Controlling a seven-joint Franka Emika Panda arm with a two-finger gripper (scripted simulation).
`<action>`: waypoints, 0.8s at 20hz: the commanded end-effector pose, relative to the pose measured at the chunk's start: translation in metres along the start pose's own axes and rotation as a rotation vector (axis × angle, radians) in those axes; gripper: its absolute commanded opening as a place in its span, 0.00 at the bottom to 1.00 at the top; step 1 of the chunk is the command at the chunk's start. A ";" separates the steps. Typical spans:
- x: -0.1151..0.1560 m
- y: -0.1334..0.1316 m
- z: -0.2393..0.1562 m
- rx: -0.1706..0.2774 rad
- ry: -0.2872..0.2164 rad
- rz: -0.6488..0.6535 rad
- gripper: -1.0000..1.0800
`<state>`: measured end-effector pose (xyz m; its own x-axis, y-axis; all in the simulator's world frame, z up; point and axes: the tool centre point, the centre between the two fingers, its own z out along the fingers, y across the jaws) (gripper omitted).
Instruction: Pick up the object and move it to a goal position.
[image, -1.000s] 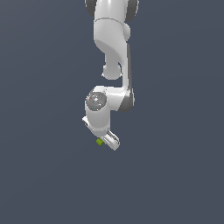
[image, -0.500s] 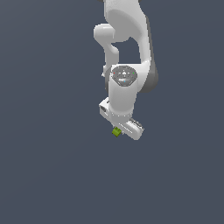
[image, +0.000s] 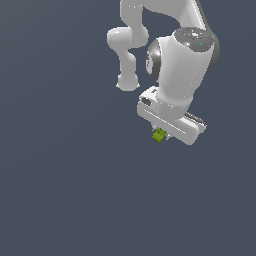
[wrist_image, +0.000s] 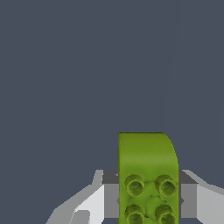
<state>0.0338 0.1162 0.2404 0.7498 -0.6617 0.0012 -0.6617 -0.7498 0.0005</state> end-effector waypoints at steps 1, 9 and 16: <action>-0.015 -0.014 -0.023 -0.001 0.000 0.001 0.00; -0.054 -0.057 -0.086 0.000 0.000 0.001 0.00; -0.071 -0.078 -0.114 0.000 -0.001 0.000 0.00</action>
<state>0.0322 0.2171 0.3492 0.7504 -0.6610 0.0006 -0.6610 -0.7504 -0.0004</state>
